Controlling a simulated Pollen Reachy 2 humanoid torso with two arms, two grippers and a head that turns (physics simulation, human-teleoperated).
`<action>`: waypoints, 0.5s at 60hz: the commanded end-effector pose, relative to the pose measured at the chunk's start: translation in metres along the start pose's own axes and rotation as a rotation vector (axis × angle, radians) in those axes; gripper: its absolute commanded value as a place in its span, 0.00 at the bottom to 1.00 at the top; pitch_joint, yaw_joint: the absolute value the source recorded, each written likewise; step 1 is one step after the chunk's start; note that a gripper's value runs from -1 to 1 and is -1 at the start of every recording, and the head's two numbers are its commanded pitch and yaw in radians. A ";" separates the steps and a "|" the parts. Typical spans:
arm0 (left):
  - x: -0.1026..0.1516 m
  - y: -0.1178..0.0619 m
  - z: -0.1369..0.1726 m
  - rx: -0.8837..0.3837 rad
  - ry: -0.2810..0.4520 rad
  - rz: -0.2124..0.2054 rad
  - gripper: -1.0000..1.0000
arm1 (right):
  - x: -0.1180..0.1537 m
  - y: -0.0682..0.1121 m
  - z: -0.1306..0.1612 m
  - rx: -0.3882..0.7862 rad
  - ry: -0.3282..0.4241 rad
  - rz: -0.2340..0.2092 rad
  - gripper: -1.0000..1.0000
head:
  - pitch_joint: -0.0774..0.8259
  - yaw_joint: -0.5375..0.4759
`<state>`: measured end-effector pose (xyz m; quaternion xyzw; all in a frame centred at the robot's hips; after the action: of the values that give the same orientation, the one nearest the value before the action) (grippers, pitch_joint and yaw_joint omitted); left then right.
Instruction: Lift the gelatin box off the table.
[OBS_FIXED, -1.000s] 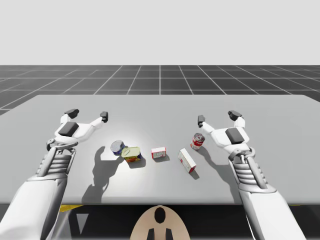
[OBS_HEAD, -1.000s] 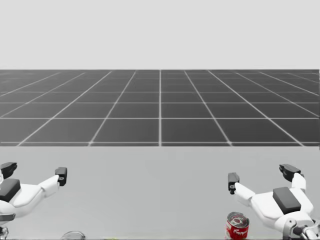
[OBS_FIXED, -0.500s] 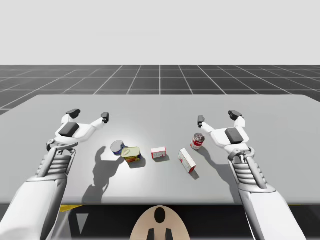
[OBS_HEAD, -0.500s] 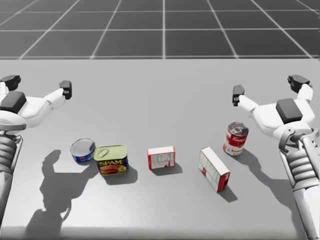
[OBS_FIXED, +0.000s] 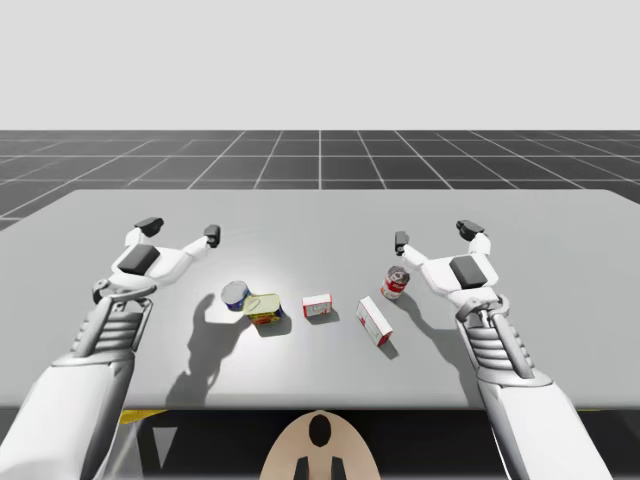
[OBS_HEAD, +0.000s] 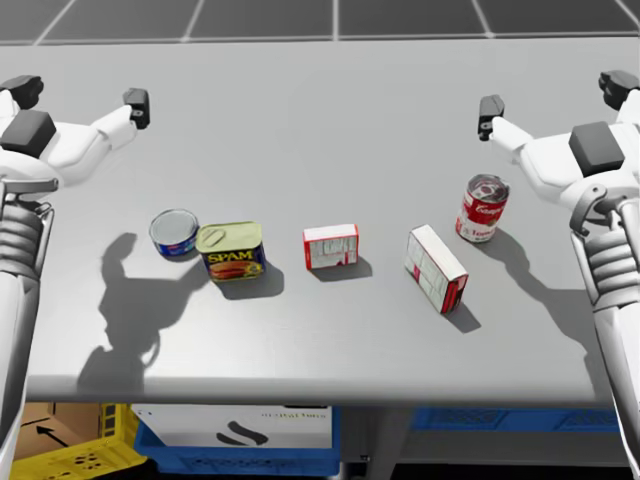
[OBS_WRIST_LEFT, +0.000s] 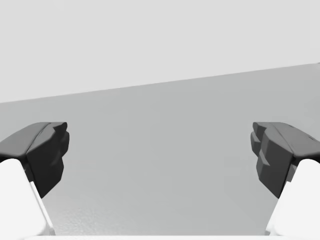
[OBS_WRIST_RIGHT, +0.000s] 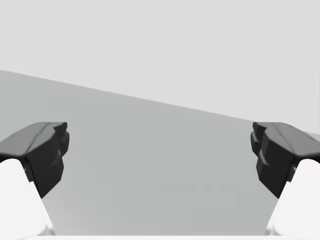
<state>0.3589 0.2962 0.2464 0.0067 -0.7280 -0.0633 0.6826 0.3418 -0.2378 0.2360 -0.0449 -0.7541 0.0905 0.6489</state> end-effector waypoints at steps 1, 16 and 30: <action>0.007 -0.006 0.005 -0.043 0.004 0.005 0.00 | 0.001 0.000 0.000 0.000 -0.002 0.002 0.00 | 0.87 0.56; 0.038 -0.027 0.027 -0.381 0.139 0.043 0.00 | 0.005 0.003 0.003 0.008 -0.021 -0.014 0.00 | 0.86 0.56; 0.044 -0.057 0.040 -0.702 0.310 0.012 0.00 | 0.009 0.004 0.005 0.012 -0.037 -0.019 0.00 | 0.86 0.56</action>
<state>0.3214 0.2561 0.2795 -0.1665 -0.6122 -0.2391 0.7351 0.3368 -0.2334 0.2418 -0.0350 -0.7630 0.0895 0.6392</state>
